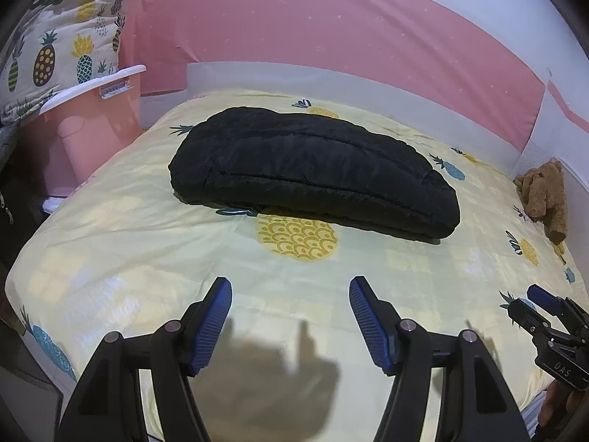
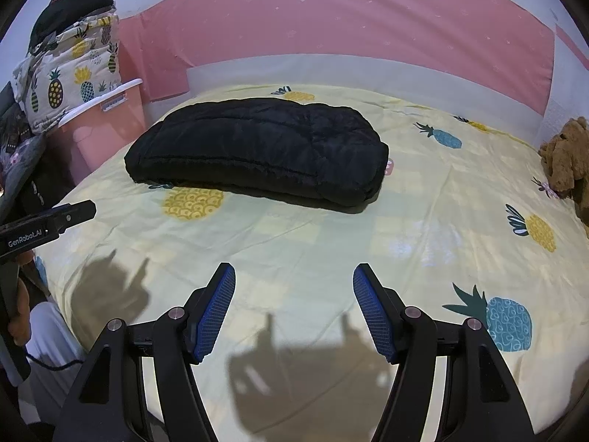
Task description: Fold large clothes
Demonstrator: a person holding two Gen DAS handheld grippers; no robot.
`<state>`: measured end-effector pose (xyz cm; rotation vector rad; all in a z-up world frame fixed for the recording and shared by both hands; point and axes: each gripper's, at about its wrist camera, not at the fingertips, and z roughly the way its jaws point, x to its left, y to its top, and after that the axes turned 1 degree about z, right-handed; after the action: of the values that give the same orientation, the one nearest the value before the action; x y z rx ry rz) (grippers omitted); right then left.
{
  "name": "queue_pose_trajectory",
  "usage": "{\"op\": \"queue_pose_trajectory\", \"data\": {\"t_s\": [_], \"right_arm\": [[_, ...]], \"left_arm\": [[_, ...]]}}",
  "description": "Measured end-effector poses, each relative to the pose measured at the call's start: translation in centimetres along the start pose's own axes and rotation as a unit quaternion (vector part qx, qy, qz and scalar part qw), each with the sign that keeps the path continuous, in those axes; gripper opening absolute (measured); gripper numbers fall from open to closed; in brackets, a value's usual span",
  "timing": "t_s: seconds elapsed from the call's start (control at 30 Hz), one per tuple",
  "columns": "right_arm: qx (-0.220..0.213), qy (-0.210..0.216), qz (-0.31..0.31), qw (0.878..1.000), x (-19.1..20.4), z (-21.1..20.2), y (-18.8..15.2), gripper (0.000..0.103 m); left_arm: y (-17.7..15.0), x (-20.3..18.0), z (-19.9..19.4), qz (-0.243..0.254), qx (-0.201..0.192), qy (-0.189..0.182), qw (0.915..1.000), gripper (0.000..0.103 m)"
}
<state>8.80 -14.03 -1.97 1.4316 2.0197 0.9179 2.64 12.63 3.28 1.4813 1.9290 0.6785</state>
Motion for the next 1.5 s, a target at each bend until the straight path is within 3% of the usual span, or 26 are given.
{"op": "queue_pose_trajectory", "data": {"t_s": [1.5], "right_arm": [[0.007,0.001,-0.008,1.0,0.2,0.49,-0.07,0.067]], "left_arm": [[-0.48,-0.68,0.1,-0.007,0.003,0.028,0.9996,0.066]]}}
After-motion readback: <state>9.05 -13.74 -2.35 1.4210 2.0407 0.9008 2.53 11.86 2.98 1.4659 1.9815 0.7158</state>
